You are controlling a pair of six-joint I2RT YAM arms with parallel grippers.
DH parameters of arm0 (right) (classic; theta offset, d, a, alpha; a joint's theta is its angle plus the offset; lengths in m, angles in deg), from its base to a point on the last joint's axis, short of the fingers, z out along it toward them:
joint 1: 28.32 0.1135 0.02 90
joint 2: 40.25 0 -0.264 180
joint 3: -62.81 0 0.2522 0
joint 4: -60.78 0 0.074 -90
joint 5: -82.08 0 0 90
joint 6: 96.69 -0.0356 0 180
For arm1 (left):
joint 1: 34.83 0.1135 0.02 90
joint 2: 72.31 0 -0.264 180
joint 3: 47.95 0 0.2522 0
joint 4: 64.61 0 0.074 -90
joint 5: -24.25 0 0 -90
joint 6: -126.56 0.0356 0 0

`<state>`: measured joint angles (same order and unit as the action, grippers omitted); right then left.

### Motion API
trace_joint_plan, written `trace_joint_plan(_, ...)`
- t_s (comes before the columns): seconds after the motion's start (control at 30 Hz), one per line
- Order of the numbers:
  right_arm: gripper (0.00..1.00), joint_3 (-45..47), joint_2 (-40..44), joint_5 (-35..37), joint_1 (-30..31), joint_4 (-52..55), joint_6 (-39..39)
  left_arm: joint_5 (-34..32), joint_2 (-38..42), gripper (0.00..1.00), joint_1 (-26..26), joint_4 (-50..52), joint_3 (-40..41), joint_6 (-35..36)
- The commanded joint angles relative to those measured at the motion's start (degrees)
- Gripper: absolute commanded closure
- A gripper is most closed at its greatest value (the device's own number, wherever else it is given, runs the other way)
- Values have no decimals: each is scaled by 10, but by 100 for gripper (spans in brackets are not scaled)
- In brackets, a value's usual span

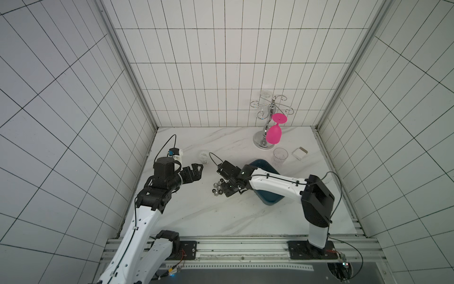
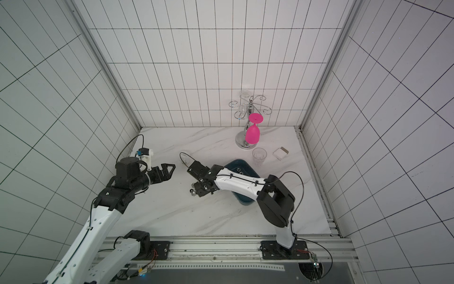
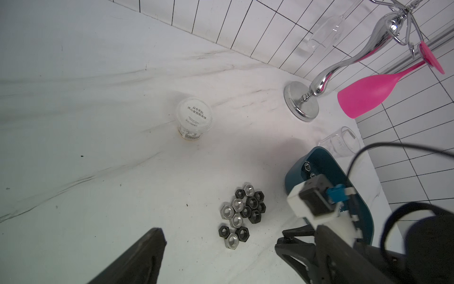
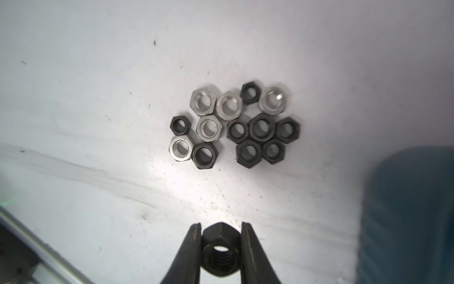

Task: Put the nuts on the desktop into the storage box
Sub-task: Pick up the nut from the center of the board, then place the nut in the storage box.

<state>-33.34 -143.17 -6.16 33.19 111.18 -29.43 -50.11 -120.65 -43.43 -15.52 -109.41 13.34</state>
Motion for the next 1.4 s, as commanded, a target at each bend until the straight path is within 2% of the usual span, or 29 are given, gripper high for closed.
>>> trace_joint_plan(0.0,82,45,77,12,-66,-1,-6,29,-12,1,-7,-54,3,-25)
trace_joint_plan(0.2,81,130,146,1,-191,35,9,23,-40,1,-62,-105,10,-46)
trace_joint_plan(0.33,80,163,138,-5,-257,51,15,28,-64,2,-92,-123,12,-53)
trace_joint_plan(0.47,80,186,118,-4,-296,51,21,37,-81,2,-99,-132,12,-58)
trace_joint_plan(0.7,80,179,69,-14,-332,31,38,46,-89,2,-99,-133,6,-47)
trace_joint_plan(0.97,78,150,15,-18,-333,22,56,53,-94,2,-99,-128,-5,-39)
trace_joint_plan(1.2,64,145,9,-17,-332,19,64,49,-90,2,-100,-121,-7,-42)
trace_joint_plan(1.37,54,140,53,-15,-326,27,63,40,-88,2,-100,-113,-13,-39)
